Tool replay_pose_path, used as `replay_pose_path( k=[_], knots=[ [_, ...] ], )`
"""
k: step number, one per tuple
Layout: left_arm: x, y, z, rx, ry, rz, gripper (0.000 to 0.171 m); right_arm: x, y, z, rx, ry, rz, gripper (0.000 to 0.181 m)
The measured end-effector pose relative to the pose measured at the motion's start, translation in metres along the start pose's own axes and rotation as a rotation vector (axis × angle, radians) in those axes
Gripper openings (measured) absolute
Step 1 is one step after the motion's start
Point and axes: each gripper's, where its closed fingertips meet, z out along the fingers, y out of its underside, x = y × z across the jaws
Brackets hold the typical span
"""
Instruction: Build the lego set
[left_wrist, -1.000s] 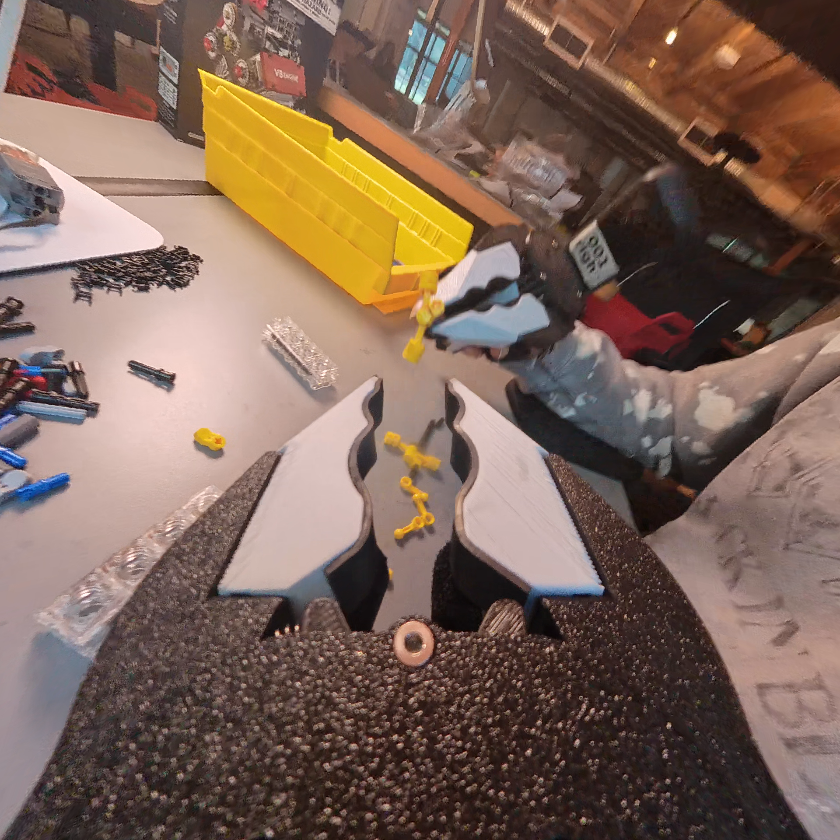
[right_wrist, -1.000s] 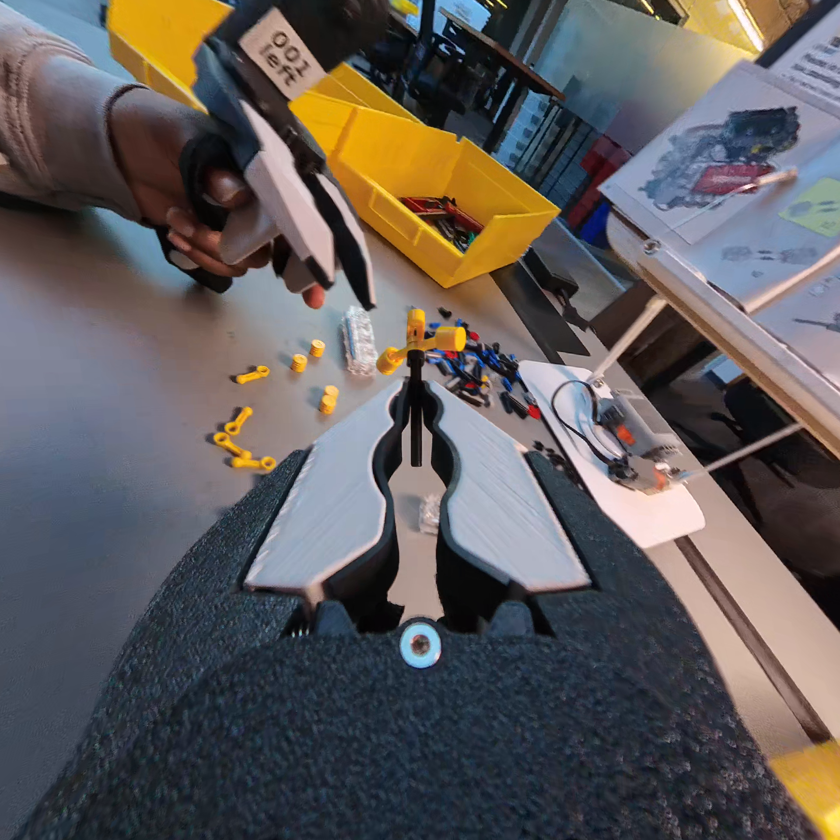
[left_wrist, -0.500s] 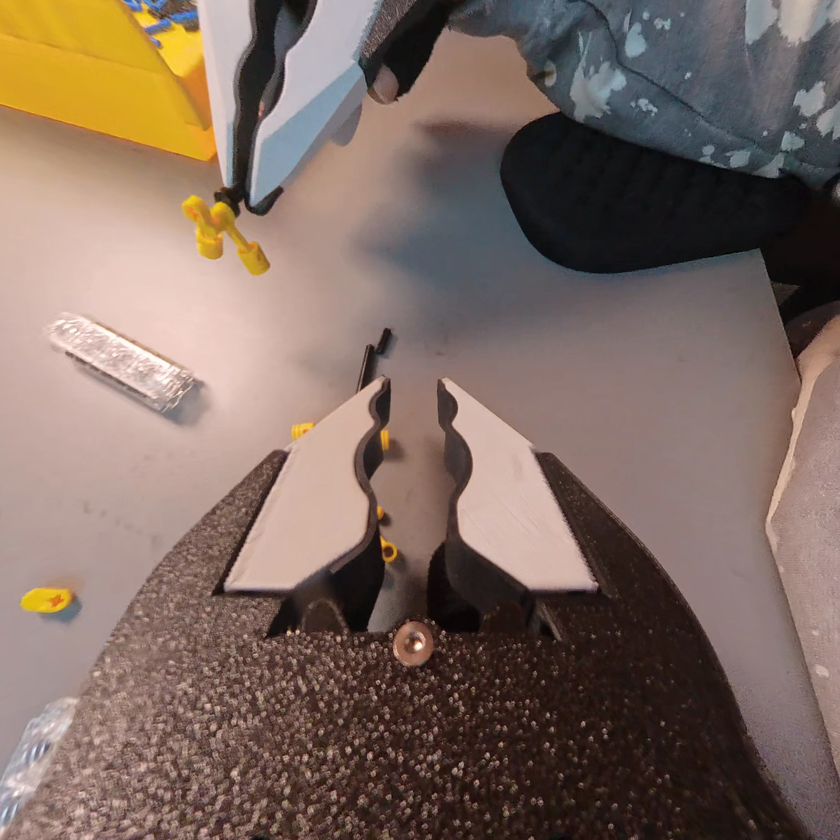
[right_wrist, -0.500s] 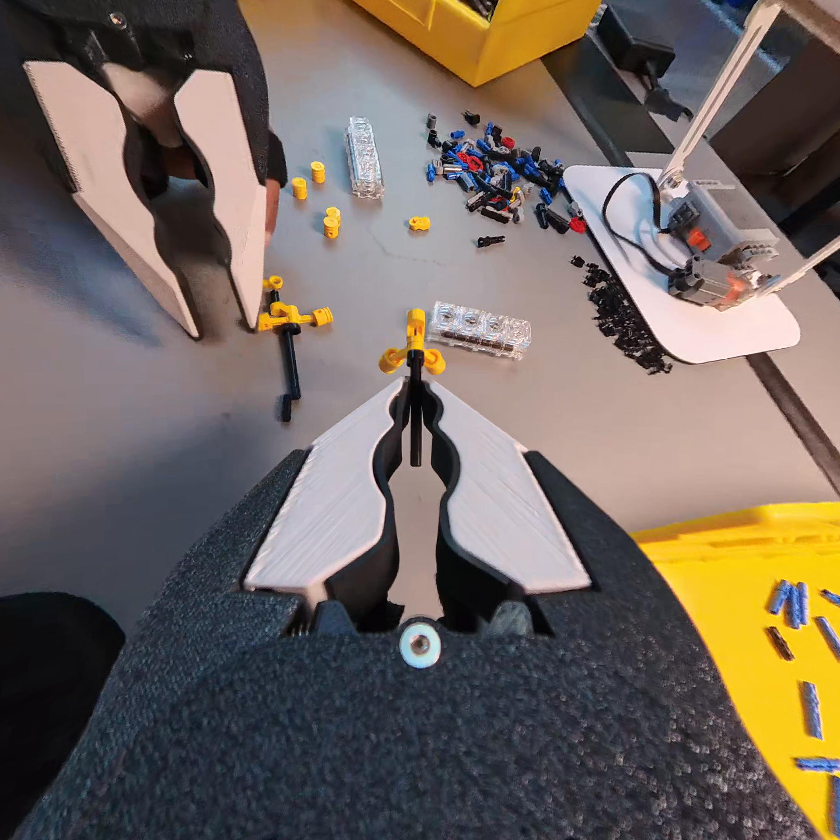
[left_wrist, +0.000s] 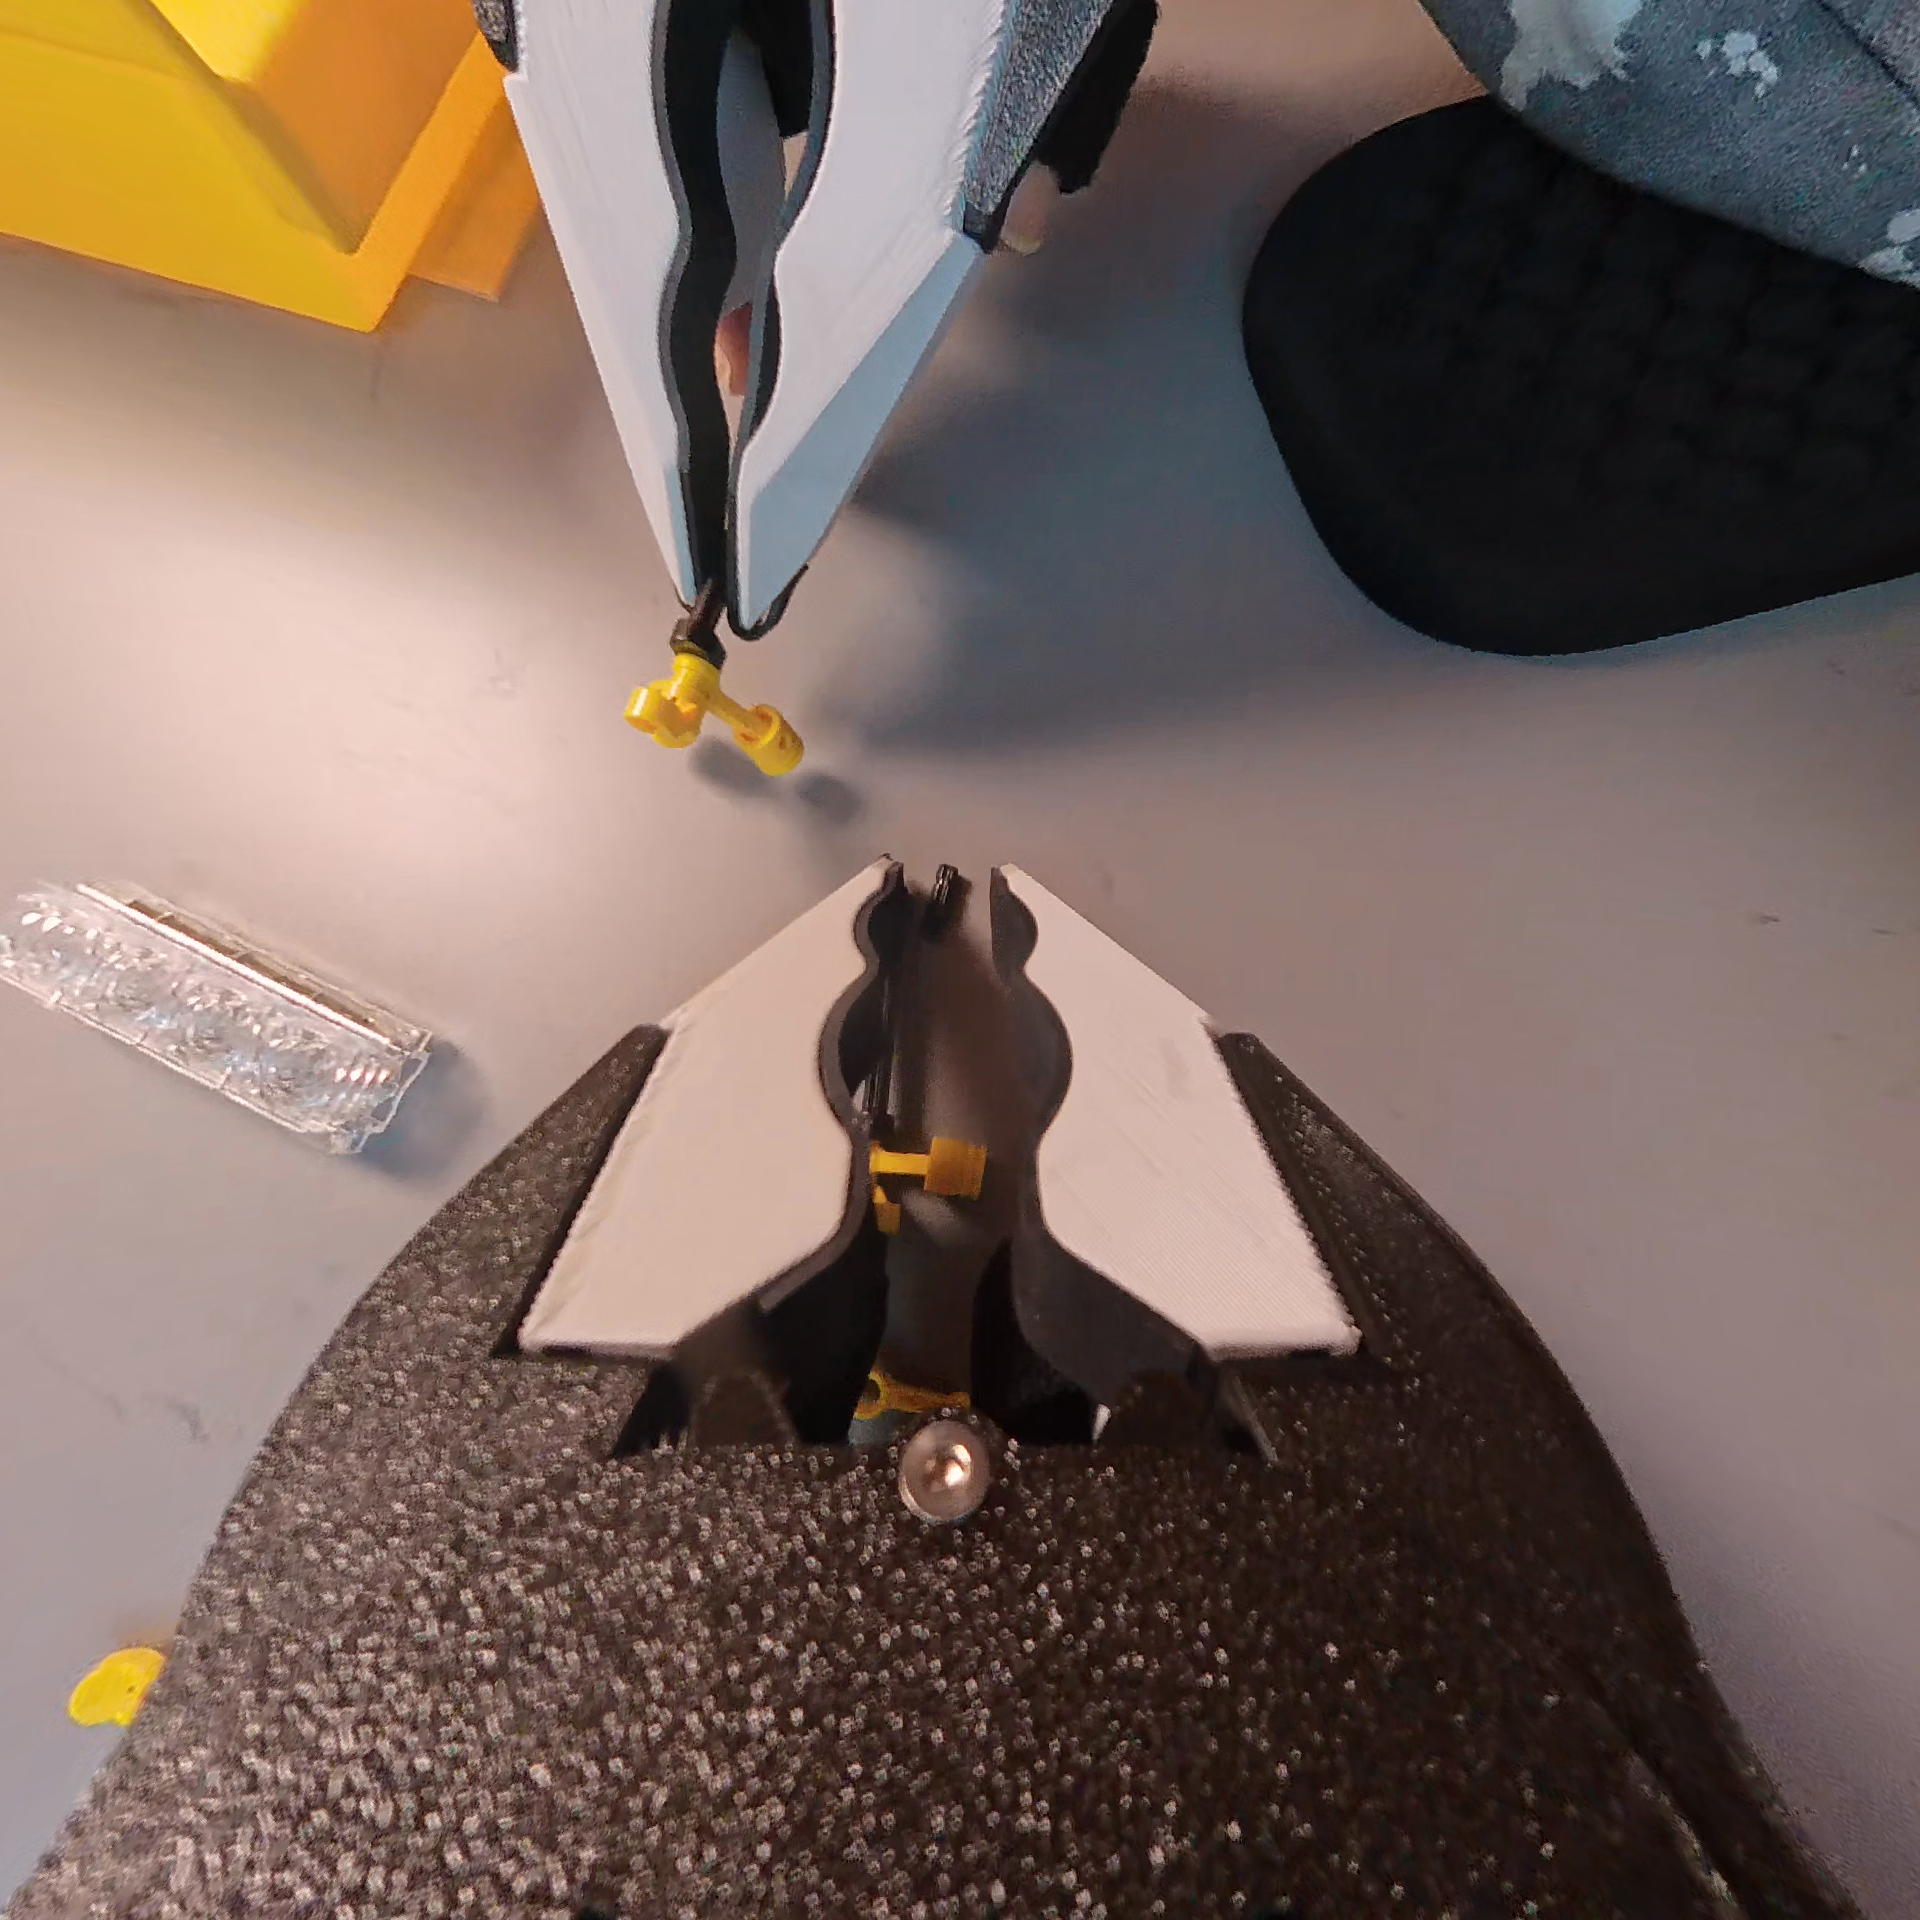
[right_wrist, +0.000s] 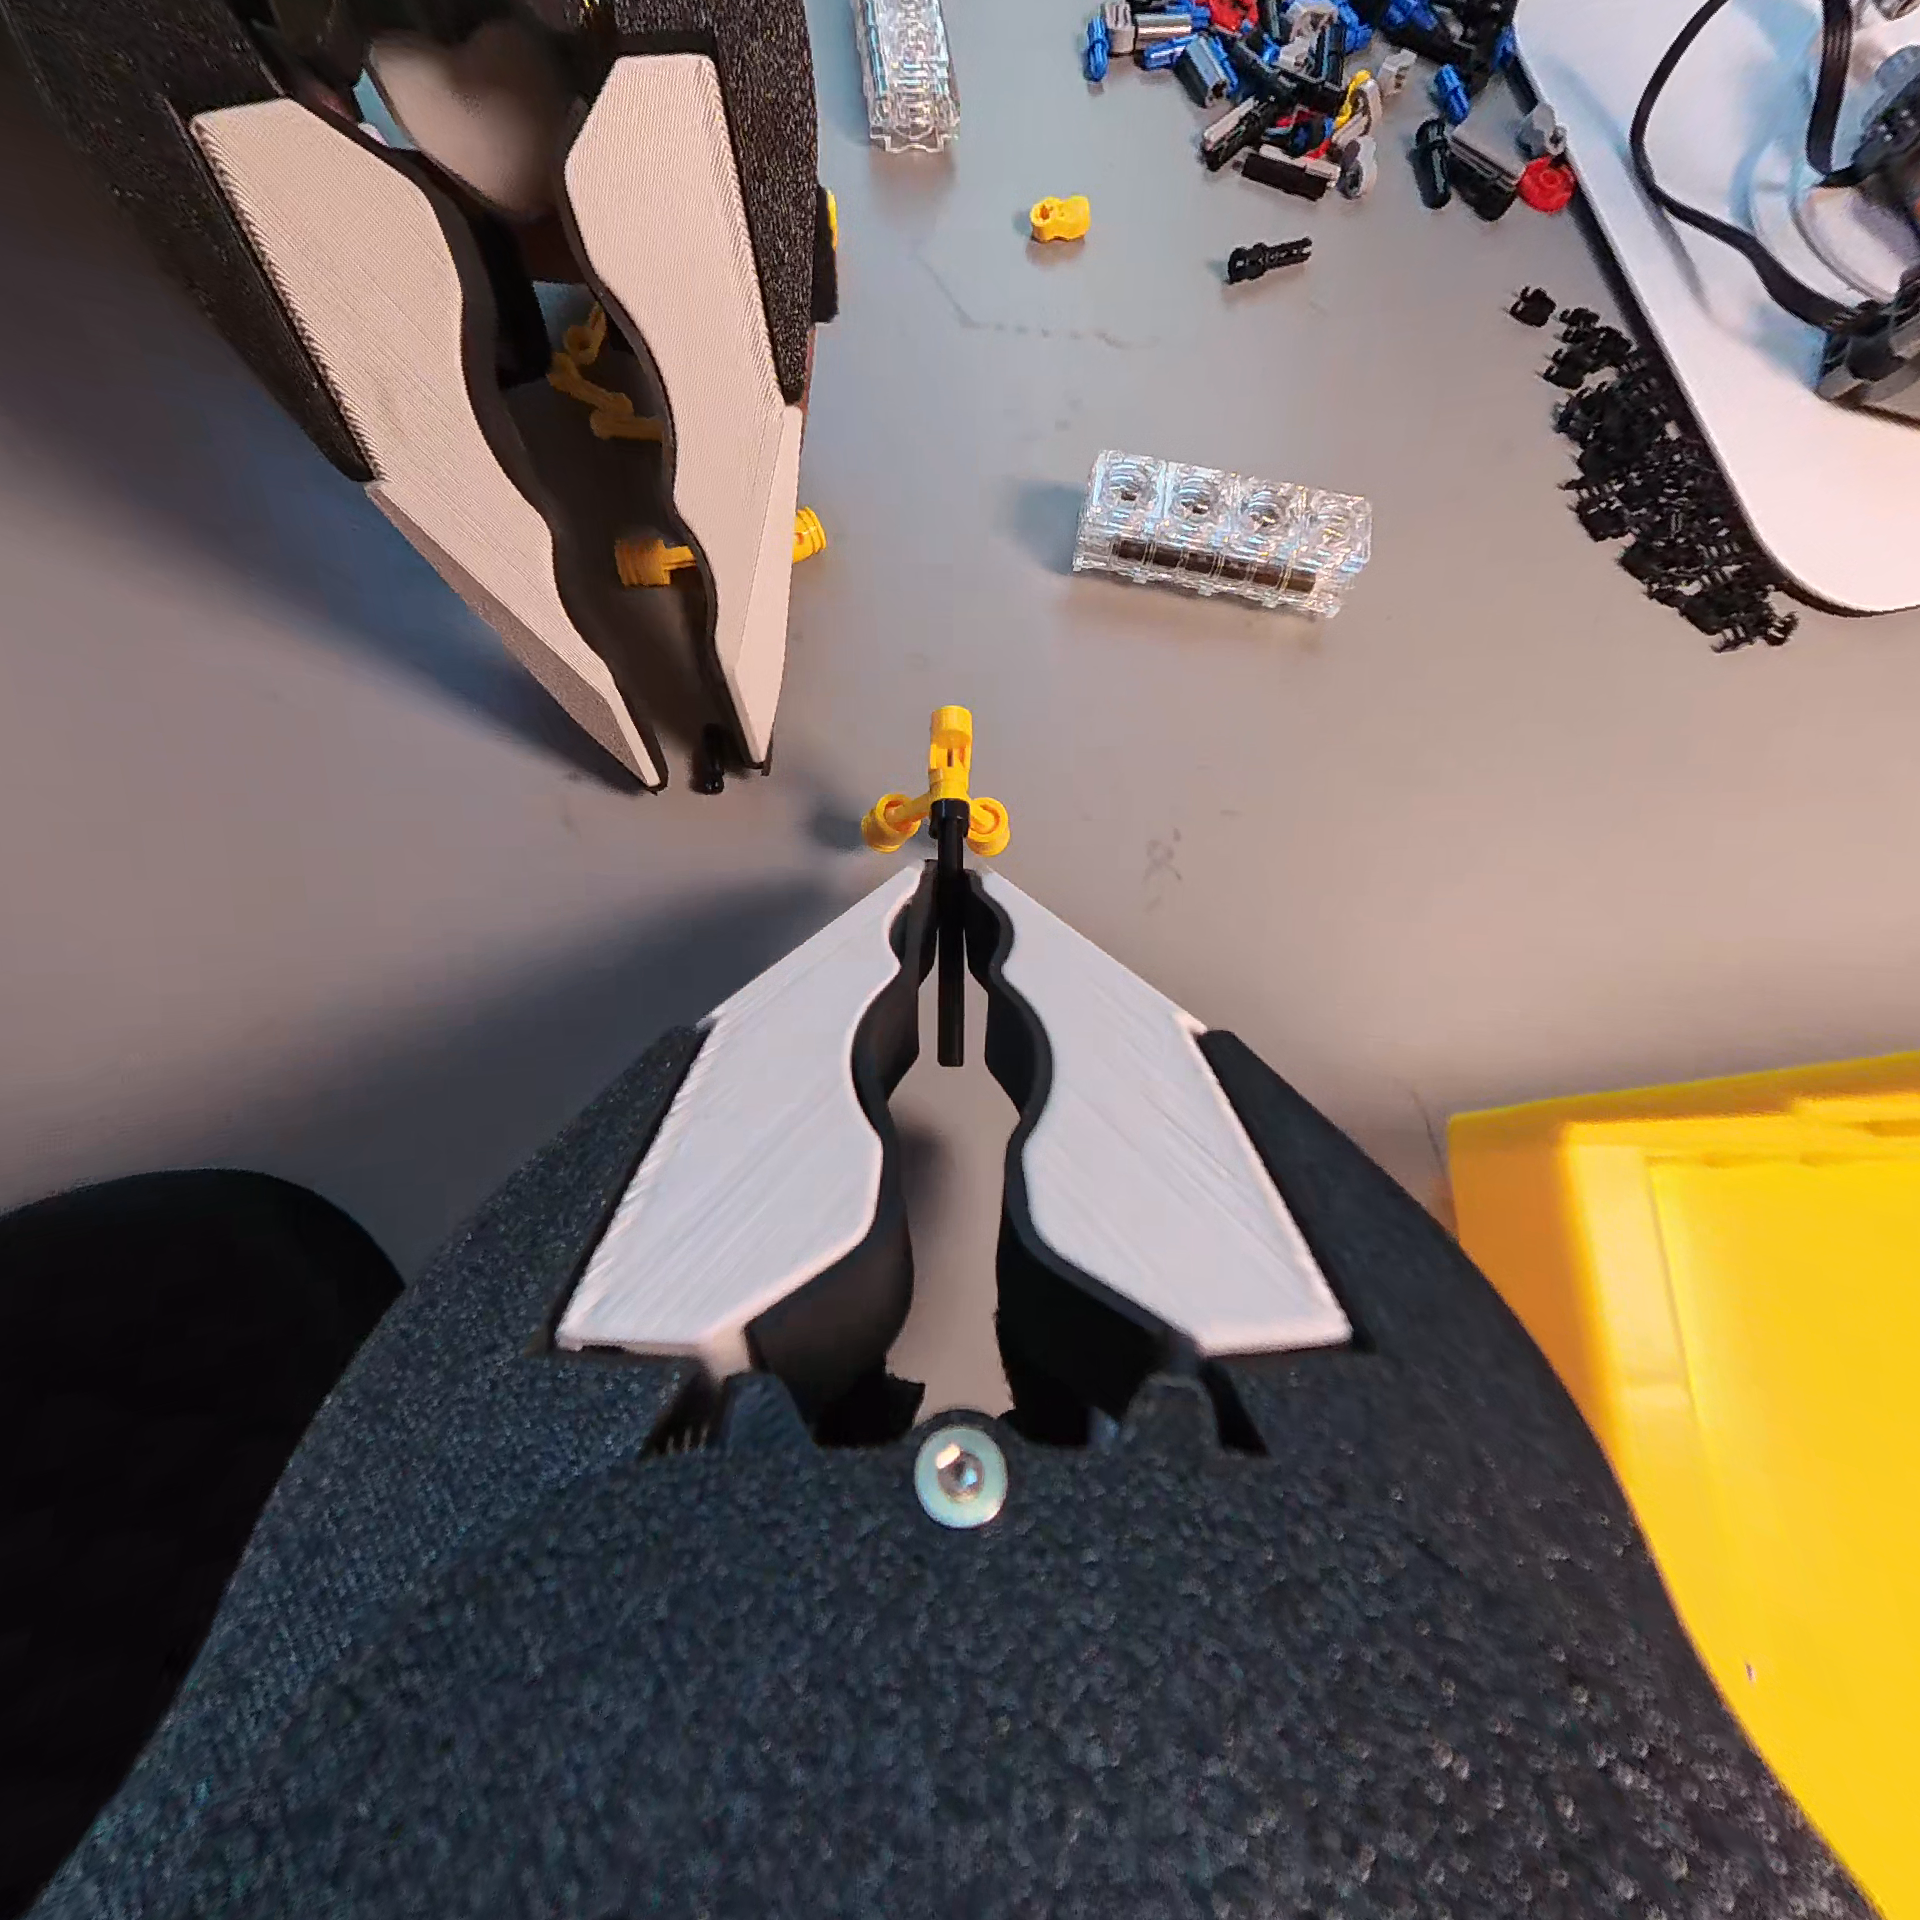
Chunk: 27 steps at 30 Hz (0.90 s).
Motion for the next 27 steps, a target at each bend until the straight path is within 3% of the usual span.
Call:
replay_pose_path(
  k=[6,14,20,27],
  knots=[
    [0.0,-0.002,-0.007,0.01,-0.051,0.14,0.014,0.001,0.0,0.0,0.0,0.005,-0.001,0.004],
    [0.0,0.003,-0.003,-0.018,0.005,0.051,0.016,-0.001,-0.001,0.003,0.0,-0.004,-0.005,0.004],
    [-0.009,0.004,-0.003,-0.042,-0.06,0.099,0.017,-0.002,-0.002,0.004,0.002,-0.005,-0.006,0.004],
    [0.001,0.0,-0.005,-0.012,-0.02,0.091,0.017,-0.002,-0.002,0.004,0.008,-0.008,-0.003,0.004]
  ],
)
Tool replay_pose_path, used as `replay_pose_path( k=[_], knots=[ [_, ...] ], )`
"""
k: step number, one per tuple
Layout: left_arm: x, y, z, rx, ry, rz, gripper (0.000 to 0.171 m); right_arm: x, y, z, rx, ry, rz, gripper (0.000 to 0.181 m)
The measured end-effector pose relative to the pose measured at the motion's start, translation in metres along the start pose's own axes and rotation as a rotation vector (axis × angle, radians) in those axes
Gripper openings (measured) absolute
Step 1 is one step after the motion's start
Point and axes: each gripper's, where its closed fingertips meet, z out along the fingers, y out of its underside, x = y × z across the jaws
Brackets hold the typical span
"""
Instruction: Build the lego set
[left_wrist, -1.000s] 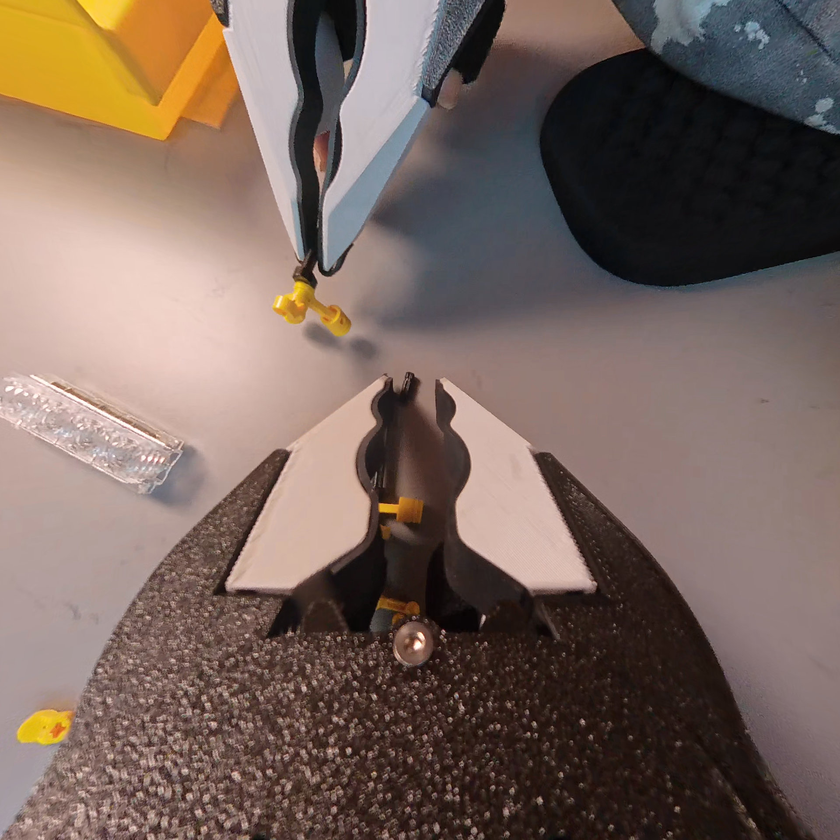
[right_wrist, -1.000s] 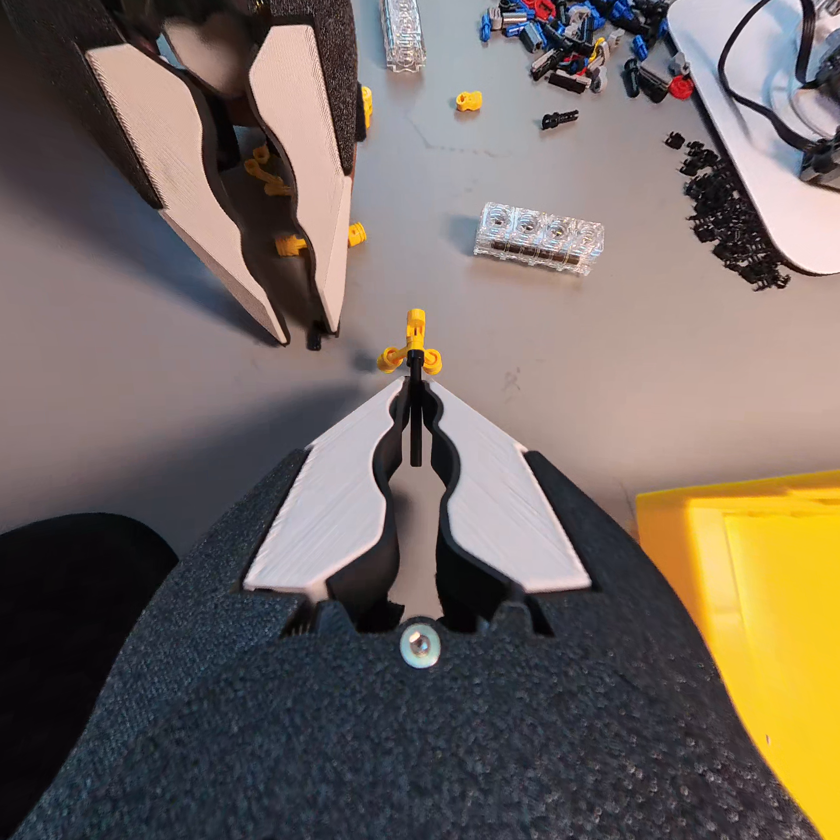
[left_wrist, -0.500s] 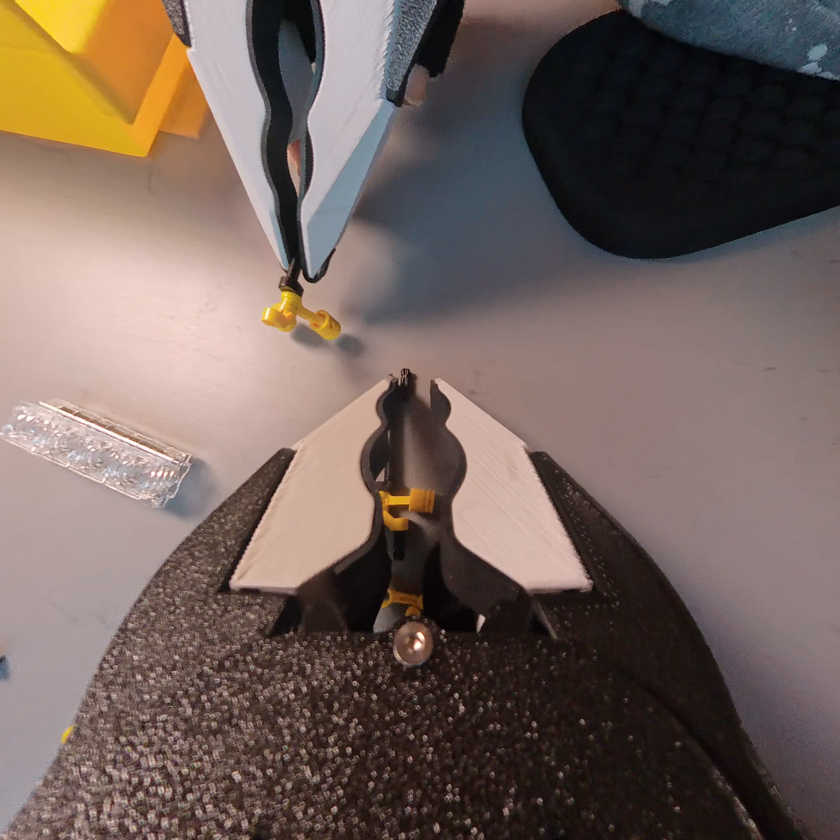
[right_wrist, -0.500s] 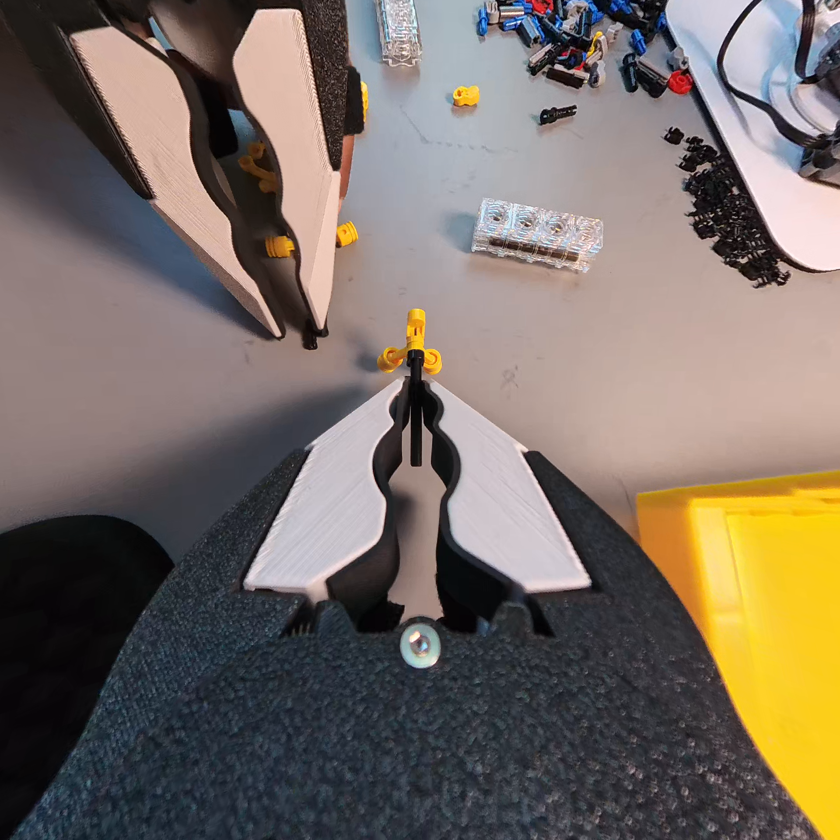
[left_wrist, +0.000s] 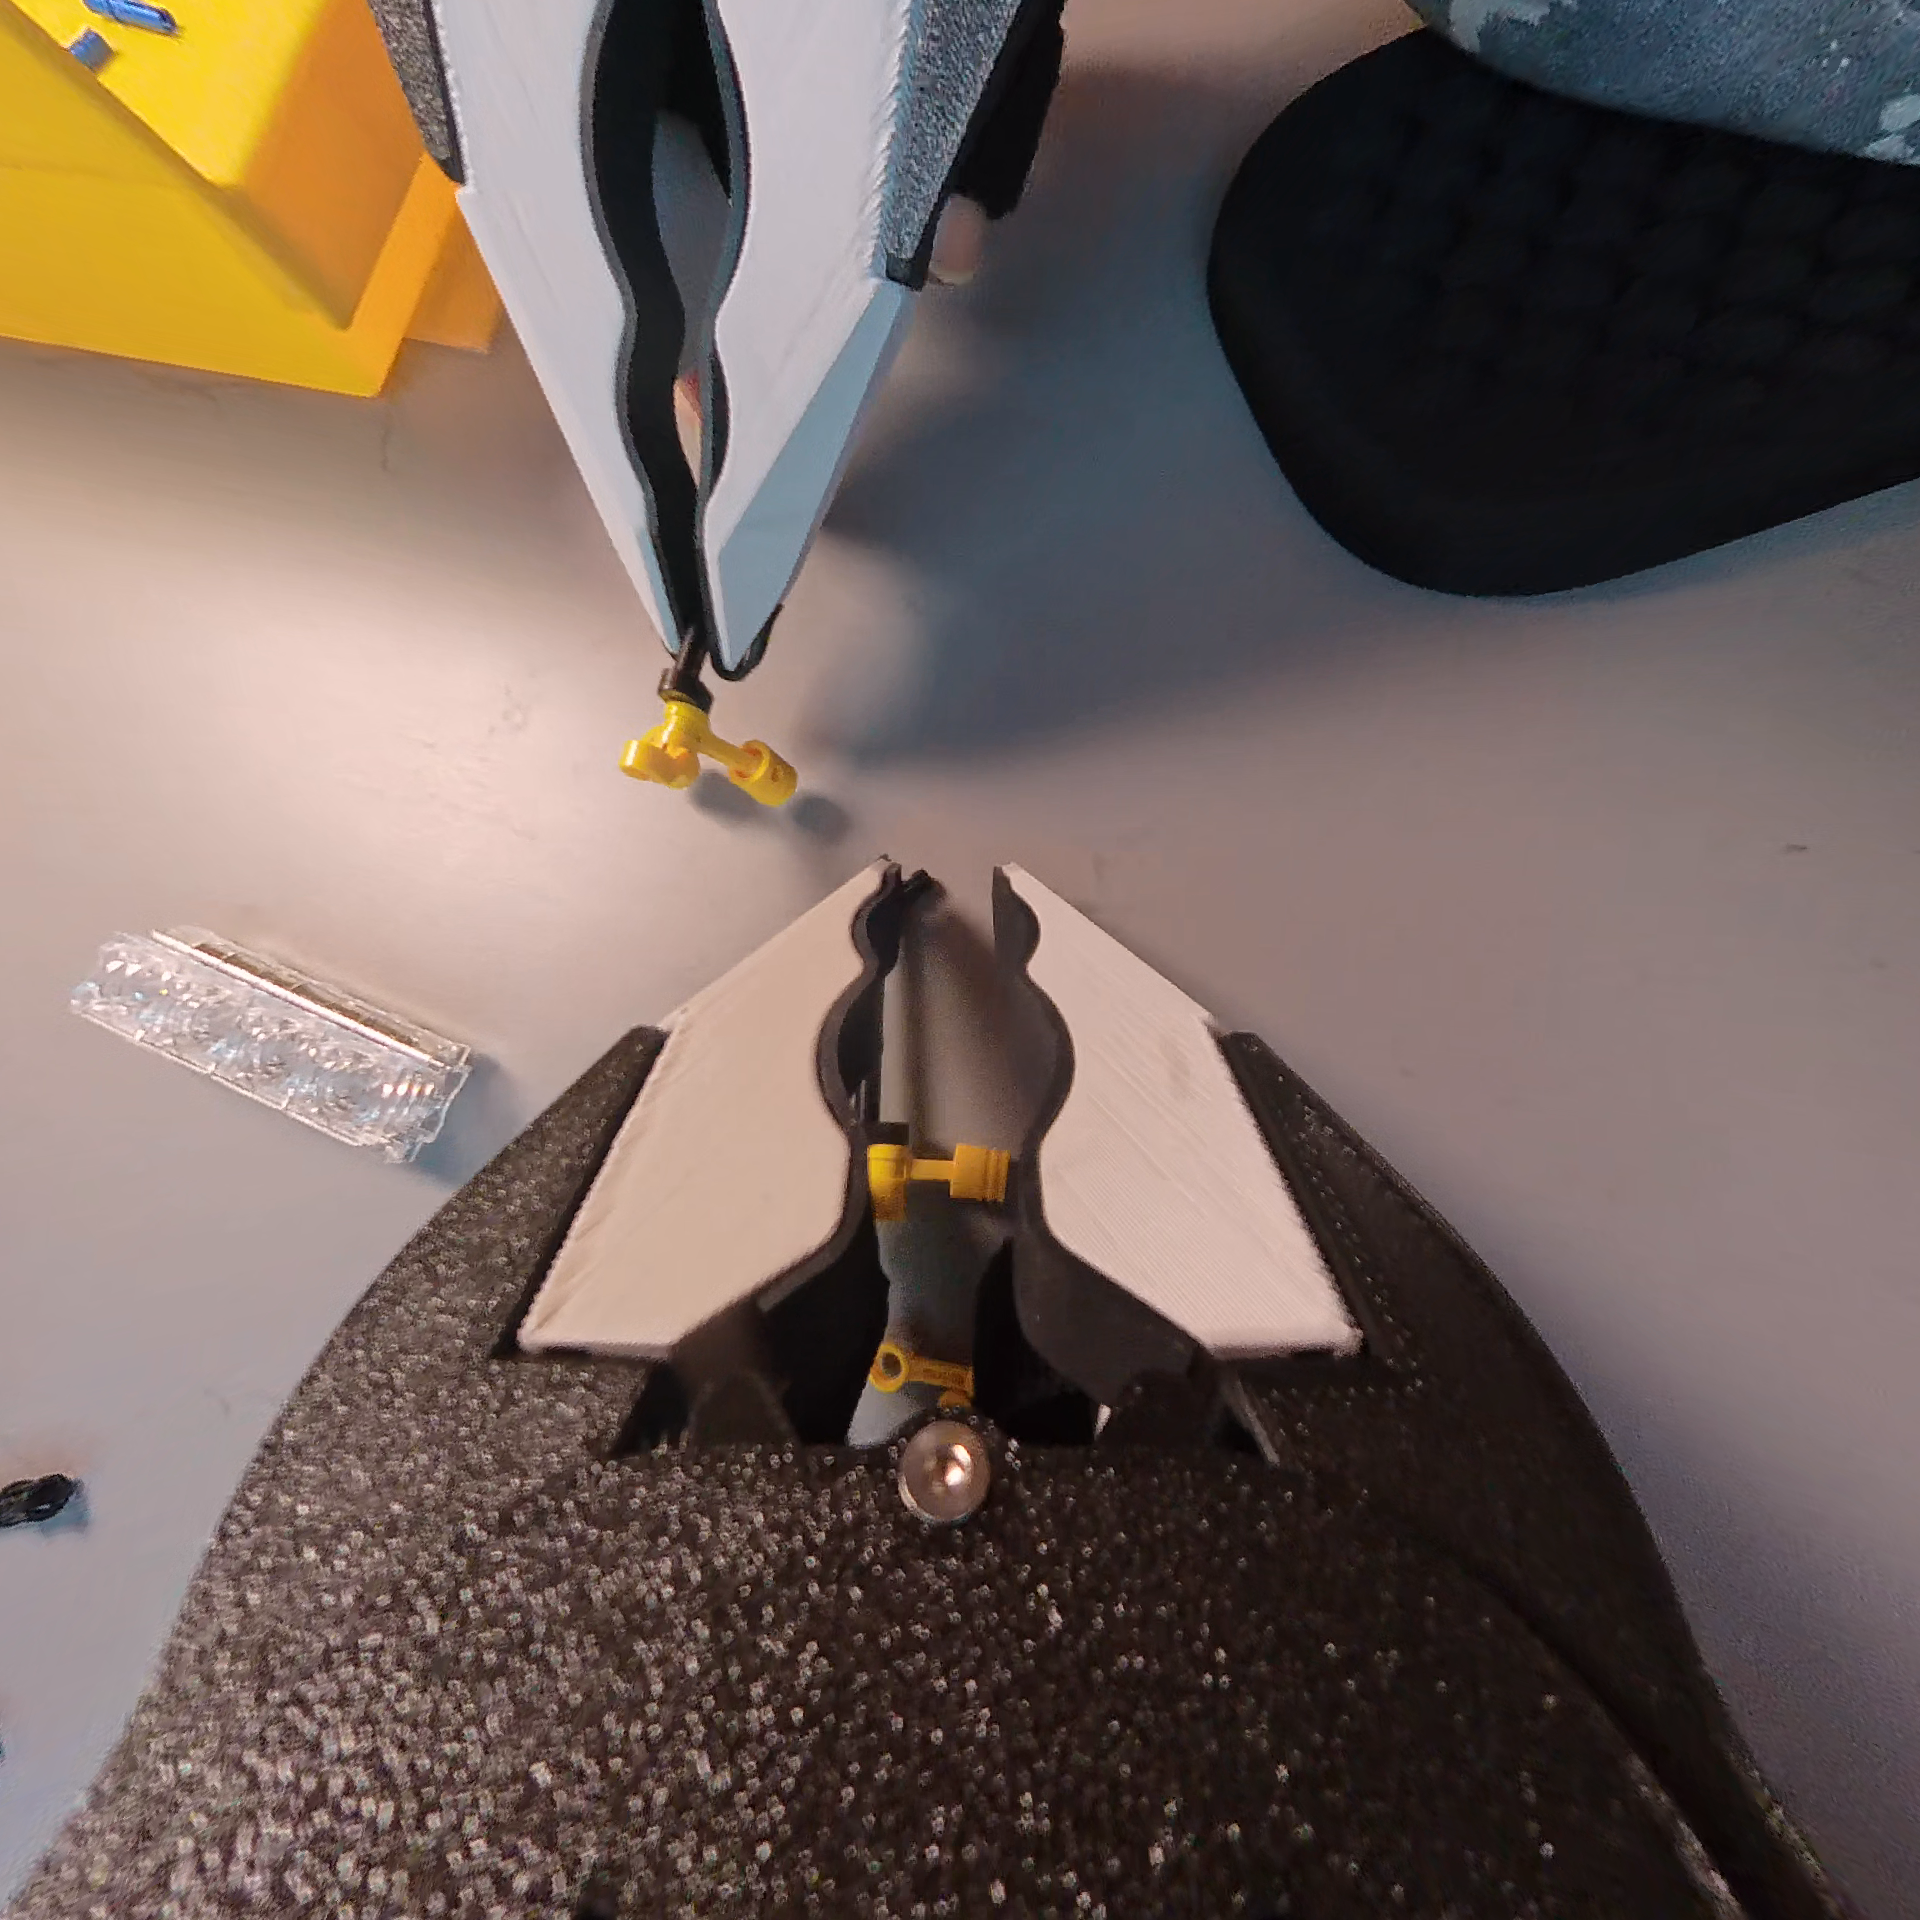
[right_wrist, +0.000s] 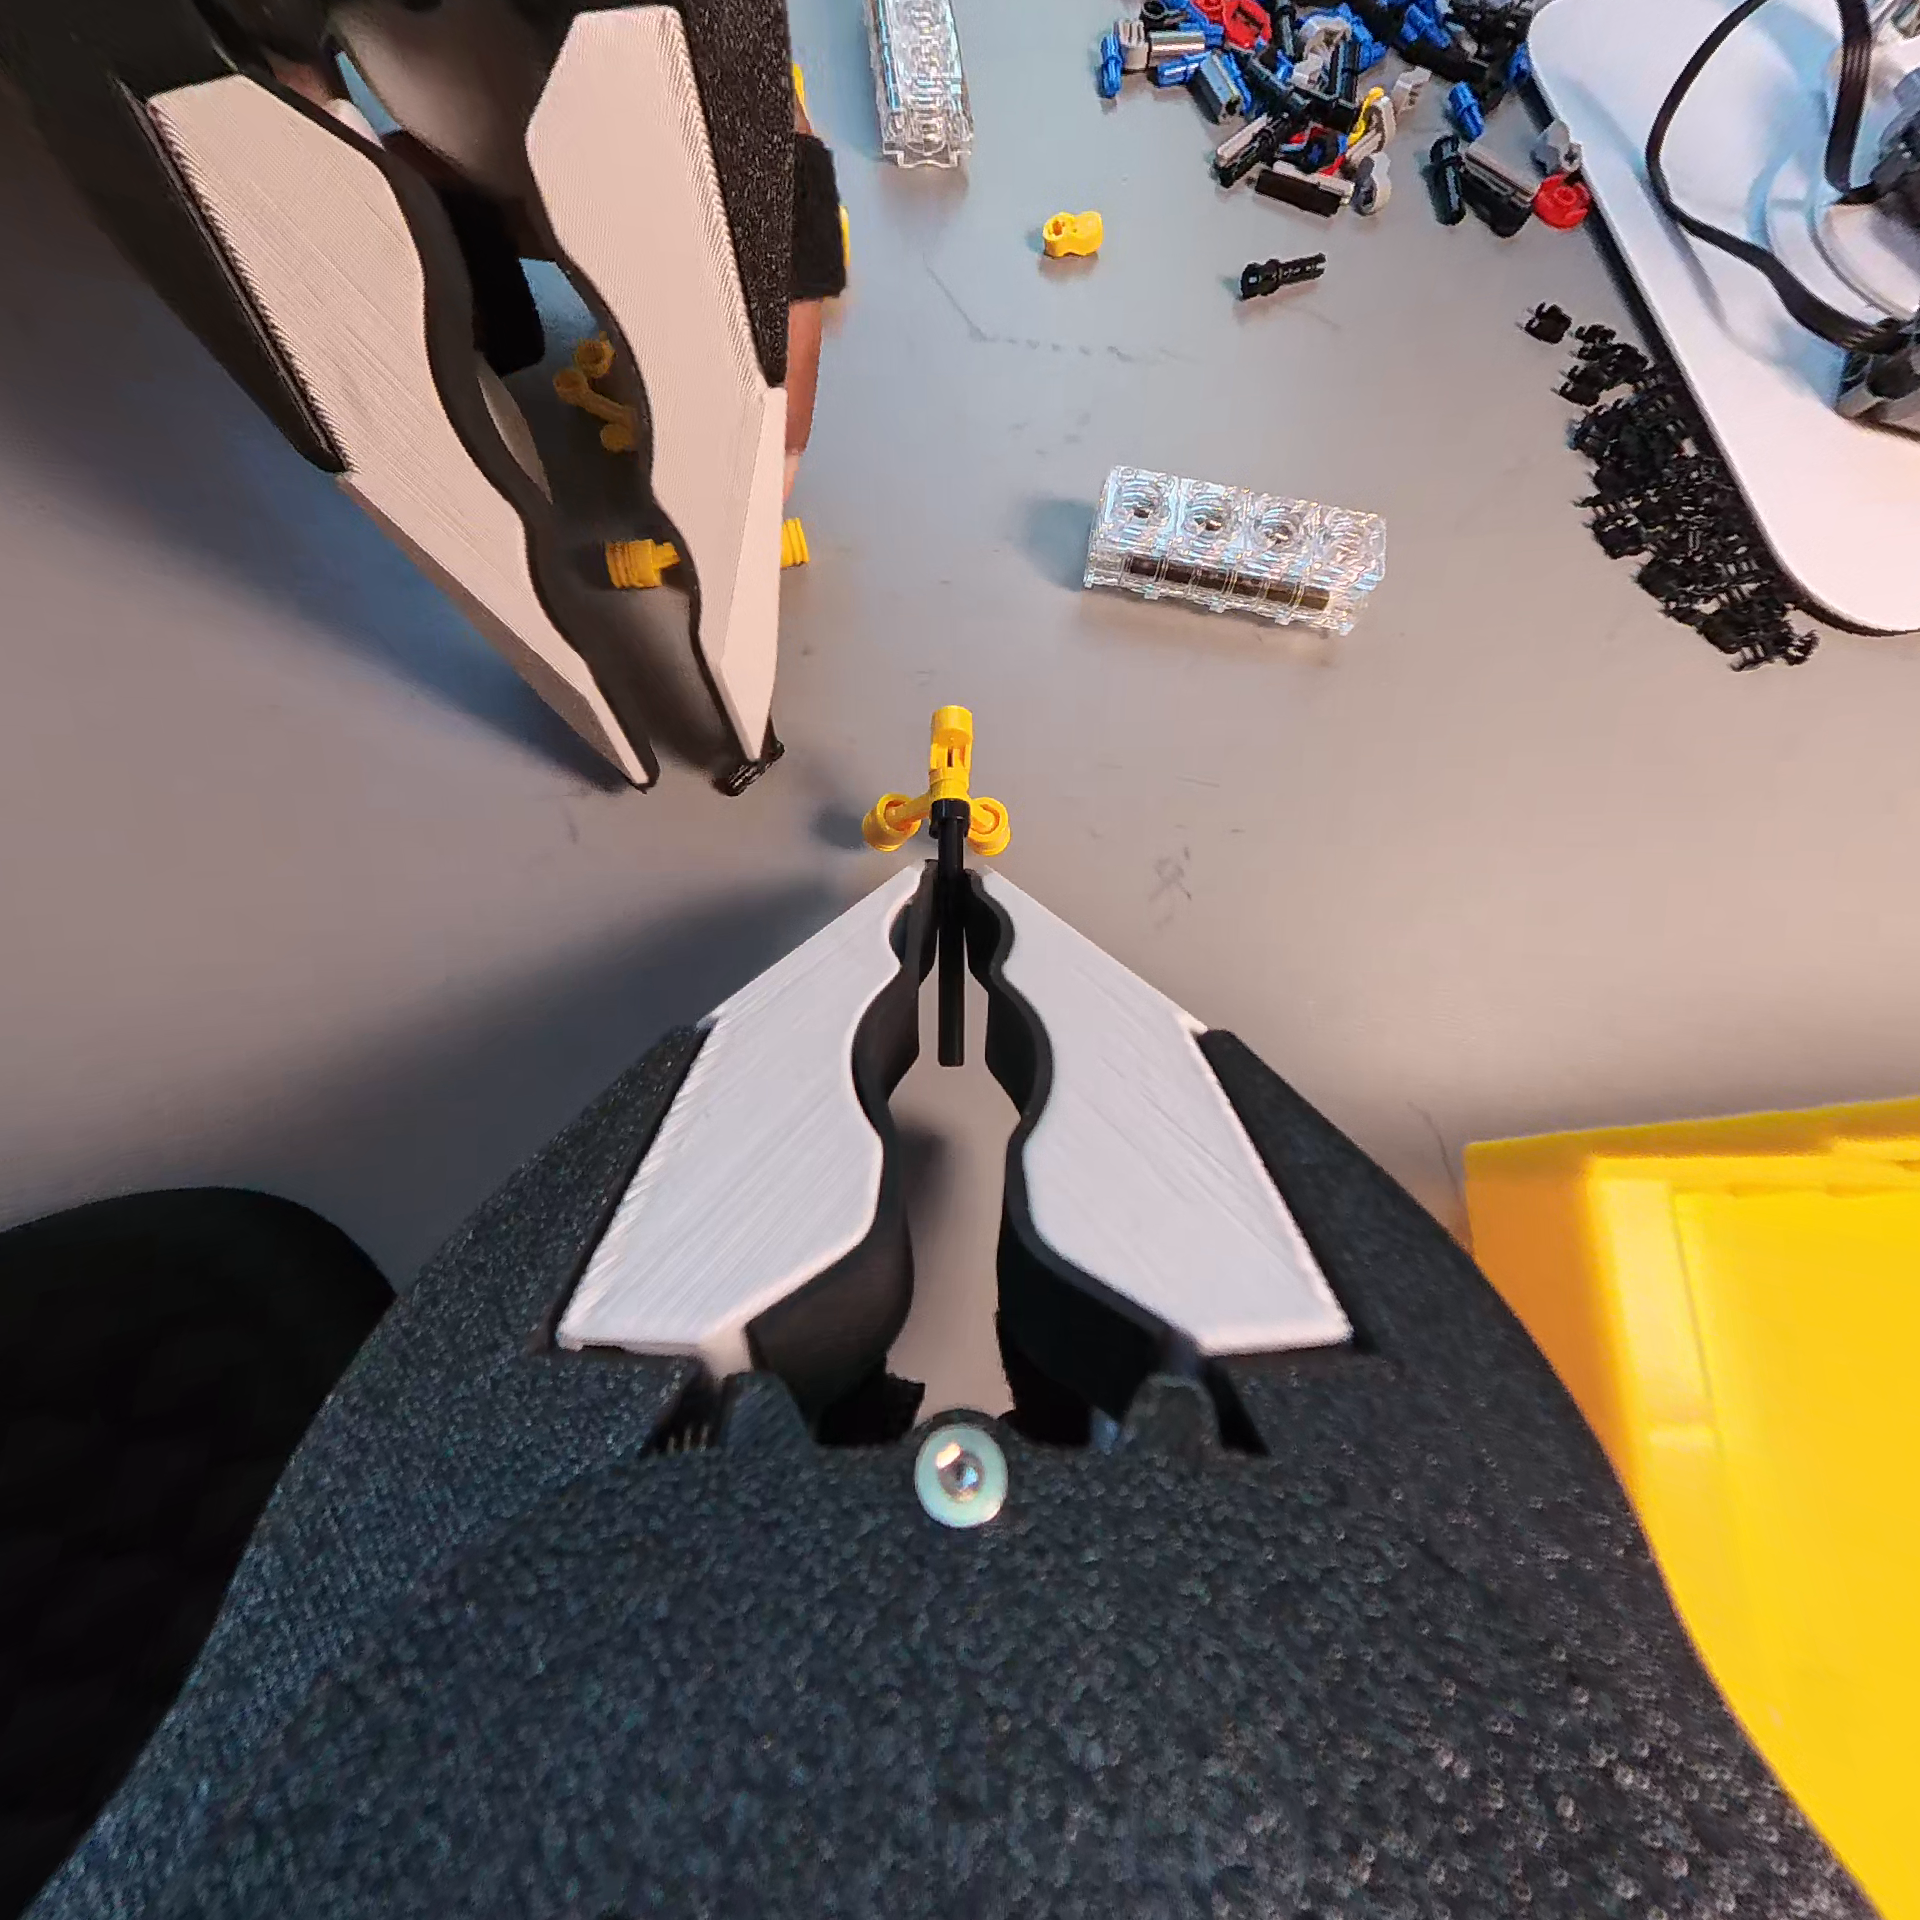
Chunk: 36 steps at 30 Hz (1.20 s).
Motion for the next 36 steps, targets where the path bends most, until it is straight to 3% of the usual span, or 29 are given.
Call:
replay_pose_path(
  k=[11,16,20,31,36],
  knots=[
    [-0.027,0.015,-0.005,-0.063,-0.036,-0.114,0.027,0.0,0.0,0.001,0.0,-0.001,0.001,0.004],
    [-0.041,0.009,-0.013,0.007,-0.022,-0.191,0.027,0.001,0.001,0.001,0.002,-0.002,0.006,0.004],
    [-0.053,0.018,-0.009,-0.029,-0.033,-0.172,0.027,0.0,0.001,0.002,-0.002,-0.006,0.004,0.004],
    [-0.053,0.018,-0.004,-0.012,0.014,-0.127,0.003,0.0,0.0,0.005,0.002,-0.003,0.001,0.004],
    [-0.05,0.003,-0.044,0.112,0.021,-0.144,0.003,-0.005,-0.021,0.007,0.088,-0.005,-0.03,0.004]
  ],
)
